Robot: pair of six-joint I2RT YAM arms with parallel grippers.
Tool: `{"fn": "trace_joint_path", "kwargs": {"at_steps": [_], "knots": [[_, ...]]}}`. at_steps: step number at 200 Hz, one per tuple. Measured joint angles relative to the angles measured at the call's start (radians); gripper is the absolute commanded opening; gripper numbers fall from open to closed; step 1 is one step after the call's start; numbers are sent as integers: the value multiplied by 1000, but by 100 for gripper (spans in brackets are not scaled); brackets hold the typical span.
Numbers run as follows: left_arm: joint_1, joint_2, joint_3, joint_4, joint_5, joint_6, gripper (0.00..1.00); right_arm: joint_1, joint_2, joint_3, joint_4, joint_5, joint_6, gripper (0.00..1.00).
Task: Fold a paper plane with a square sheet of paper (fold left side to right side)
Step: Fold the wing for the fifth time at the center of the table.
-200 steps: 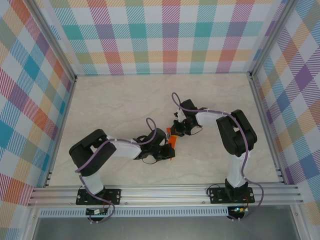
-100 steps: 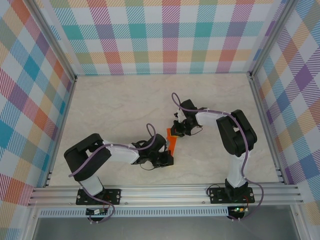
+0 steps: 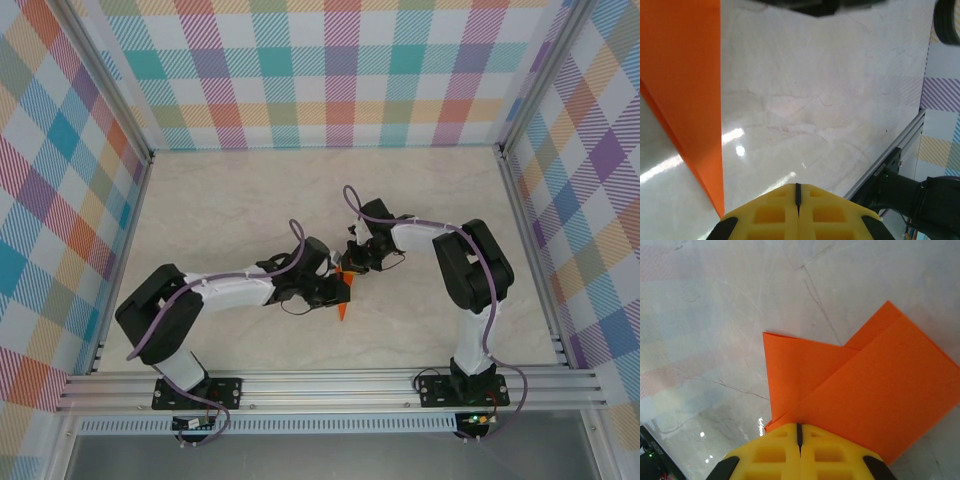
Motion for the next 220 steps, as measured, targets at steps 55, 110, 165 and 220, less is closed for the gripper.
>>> {"fn": "trace_joint_path", "kwargs": {"at_steps": [55,110,165,220], "knots": [[7,175,26,19,19,29,0,0,0,0,0,0,-7,4],[-14,174,0,80,10,23,0,0,0,3,-5,1,-11,4],[-75,114,-72,100,-34,2,0,0,3,8,-14,2,-15,4],[-110,55,-125,63,-28,-17,0,0,5,13,-19,0,-18,7]]}}
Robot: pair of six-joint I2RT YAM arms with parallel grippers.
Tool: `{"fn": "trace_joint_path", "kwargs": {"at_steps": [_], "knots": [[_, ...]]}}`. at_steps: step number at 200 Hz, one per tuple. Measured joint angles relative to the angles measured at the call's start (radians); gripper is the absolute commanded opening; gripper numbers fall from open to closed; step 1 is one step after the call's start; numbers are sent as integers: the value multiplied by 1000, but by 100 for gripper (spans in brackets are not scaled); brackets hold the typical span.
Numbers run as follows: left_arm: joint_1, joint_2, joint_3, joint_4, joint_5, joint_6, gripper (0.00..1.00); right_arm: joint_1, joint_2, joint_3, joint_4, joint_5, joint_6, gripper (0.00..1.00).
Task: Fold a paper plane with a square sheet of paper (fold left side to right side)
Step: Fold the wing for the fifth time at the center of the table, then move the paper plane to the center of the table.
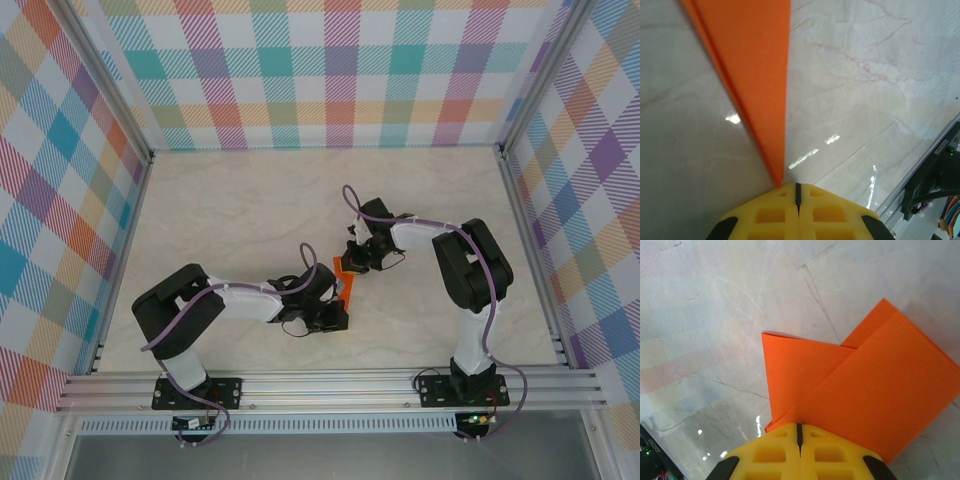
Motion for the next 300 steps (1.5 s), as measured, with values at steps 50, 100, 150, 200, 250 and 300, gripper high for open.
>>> {"fn": "trace_joint_path", "kwargs": {"at_steps": [50,100,150,200,250,300], "knots": [[7,-161,19,-142,-41,35,9,-1,-9,47,-15,43,-5,35],[16,-391,127,-378,-381,109,24,-1,-220,110,-122,181,-40,61],[20,-487,142,-516,-769,102,41,62,-362,70,-217,317,7,74],[21,-506,156,-579,-921,105,51,151,-228,42,-260,349,56,64],[22,-533,155,-597,-946,96,52,151,-172,42,-264,352,86,14],[23,-538,156,-615,-969,95,53,151,-225,28,-219,248,64,0]]}}
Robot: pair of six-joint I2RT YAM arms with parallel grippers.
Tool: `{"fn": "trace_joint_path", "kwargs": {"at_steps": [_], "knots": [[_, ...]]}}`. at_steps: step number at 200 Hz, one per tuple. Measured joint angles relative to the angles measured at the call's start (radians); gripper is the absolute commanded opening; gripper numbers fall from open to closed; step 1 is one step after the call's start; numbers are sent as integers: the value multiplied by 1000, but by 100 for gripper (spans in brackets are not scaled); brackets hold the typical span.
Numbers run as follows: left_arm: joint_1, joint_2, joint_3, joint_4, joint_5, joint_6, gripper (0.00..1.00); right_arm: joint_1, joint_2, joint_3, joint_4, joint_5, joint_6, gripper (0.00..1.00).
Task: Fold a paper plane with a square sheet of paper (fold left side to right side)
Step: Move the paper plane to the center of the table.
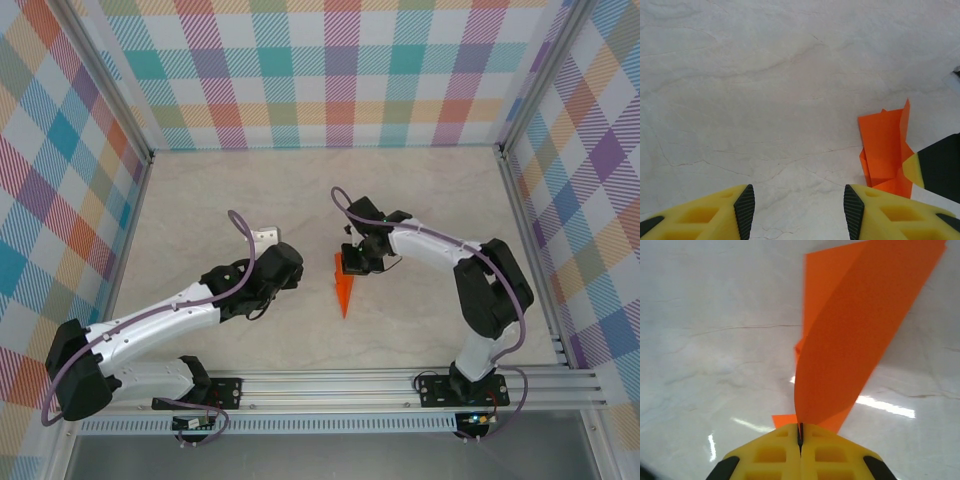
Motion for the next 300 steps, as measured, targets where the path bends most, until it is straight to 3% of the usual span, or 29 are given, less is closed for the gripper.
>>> {"fn": "trace_joint_path", "kwargs": {"at_steps": [45,72,106,134,167,199,235,300], "knots": [[0,-59,0,-34,-29,3,54,-48,-180,-173,202,-203,2,3],[0,-82,0,-34,-40,3,54,-145,-149,-317,326,-297,10,4],[0,-82,0,-35,-43,3,55,-246,-73,-423,351,-302,4,30],[0,-82,0,-35,-43,3,56,-255,-123,-411,288,-252,-27,43],[0,-82,0,-34,-43,9,65,-208,-250,-330,131,-99,-54,48],[0,-82,-2,-31,-43,9,74,-79,-314,-279,53,-8,-32,50],[0,-82,-3,-31,-43,11,75,56,-255,-252,4,63,27,49],[0,-108,-21,-31,-43,11,75,99,-129,-209,-23,124,65,49]]}}
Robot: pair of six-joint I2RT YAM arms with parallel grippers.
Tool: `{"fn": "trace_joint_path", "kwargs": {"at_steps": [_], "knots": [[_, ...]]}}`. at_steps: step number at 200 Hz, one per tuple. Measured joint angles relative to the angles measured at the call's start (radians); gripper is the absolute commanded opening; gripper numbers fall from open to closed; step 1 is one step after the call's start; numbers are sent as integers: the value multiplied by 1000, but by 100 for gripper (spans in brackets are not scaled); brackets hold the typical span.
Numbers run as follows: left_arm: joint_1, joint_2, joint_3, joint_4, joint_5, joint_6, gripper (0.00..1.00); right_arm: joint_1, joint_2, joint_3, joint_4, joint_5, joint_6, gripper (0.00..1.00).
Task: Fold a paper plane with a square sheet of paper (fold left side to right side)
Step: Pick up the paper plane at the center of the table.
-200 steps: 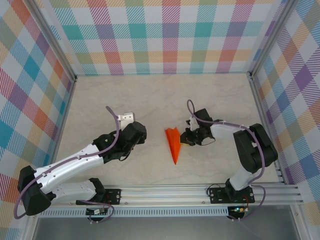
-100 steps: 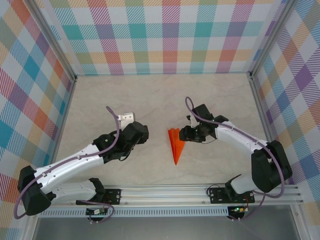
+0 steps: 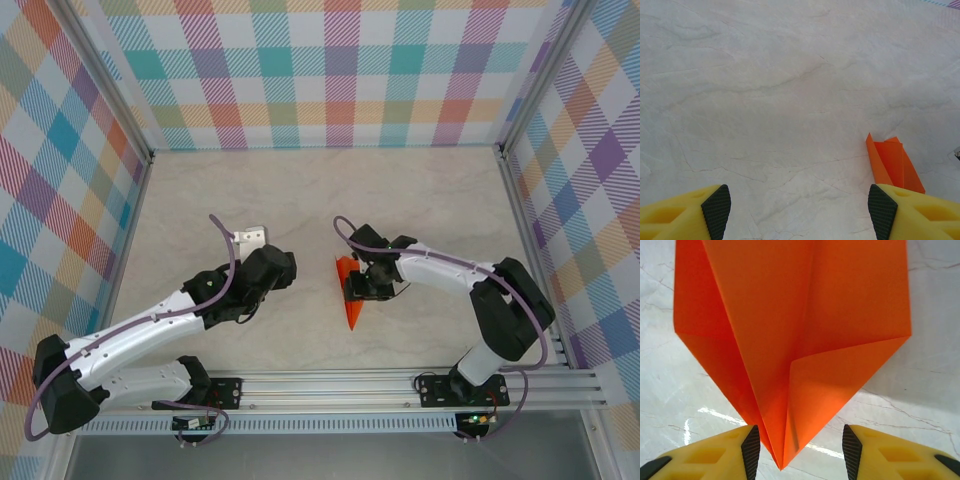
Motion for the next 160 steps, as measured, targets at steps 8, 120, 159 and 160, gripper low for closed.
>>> {"fn": "trace_joint_path", "kwargs": {"at_steps": [8,120,159,160], "knots": [[0,0,-1,0,0,0,75,6,7,8,0,0,0,50],[0,0,-1,0,0,0,75,31,84,48,2,16,3,43],[0,0,-1,0,0,0,75,61,149,96,-8,42,7,40],[0,0,-1,0,0,0,75,61,150,97,-9,43,7,40]]}}
